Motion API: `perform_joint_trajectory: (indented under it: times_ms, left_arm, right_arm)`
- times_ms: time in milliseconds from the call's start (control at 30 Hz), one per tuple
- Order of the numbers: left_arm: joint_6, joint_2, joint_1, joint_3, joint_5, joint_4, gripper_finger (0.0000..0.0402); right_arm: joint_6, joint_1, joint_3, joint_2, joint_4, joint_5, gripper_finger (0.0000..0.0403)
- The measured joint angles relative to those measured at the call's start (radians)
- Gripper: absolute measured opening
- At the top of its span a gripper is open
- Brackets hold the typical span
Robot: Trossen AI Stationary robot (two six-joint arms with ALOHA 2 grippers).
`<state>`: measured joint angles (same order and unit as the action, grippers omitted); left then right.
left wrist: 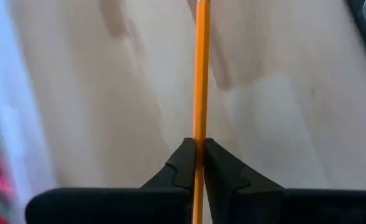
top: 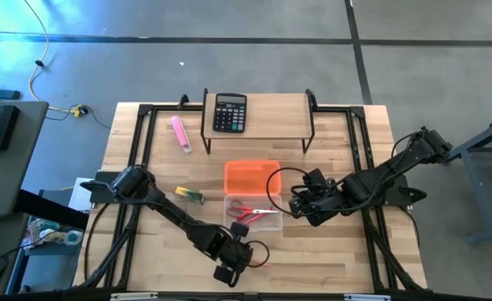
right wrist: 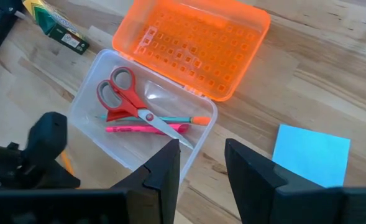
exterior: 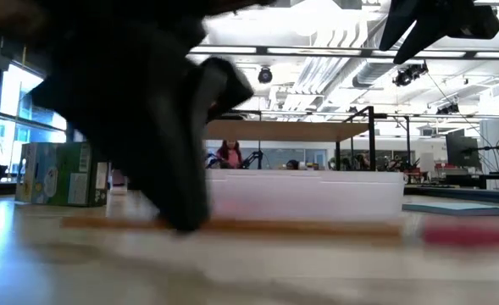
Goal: Pack school essentials
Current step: Put the yellow pencil into the orange supply box
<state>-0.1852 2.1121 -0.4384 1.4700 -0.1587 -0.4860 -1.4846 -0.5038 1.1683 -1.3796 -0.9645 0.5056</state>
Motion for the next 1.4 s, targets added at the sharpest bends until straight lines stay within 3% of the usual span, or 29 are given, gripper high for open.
perform_joint_trajectory:
  times_ms: [300, 633, 867, 1133, 1400]
  left_arm:
    - [-0.077, -0.082, 0.045, 0.004, -0.052, -0.018, 0.001]
    - [-0.122, -0.154, 0.18, 0.005, -0.073, -0.14, 0.0008]
    - [-0.128, -0.154, 0.264, -0.031, 0.025, -0.159, 0.0004]
    - [-0.128, -0.154, 0.289, -0.037, 0.028, -0.138, 0.0006]
    - [-0.129, -0.164, 0.309, -0.034, 0.112, -0.178, 0.0052]
  right_arm:
    - [0.0, 0.0, 0.0, 0.0, -0.002, 0.0, 0.0117]
    - [0.0, 0.0, 0.0, 0.0, -0.002, 0.0, 0.0117]
    - [-0.004, 0.0, 0.0, 0.0, -0.003, 0.0, 0.0117]
    - [-0.023, 0.0, 0.0, 0.0, -0.005, 0.0, 0.0117]
    - [-0.038, 0.0, 0.0, 0.0, -0.011, 0.0, 0.0117]
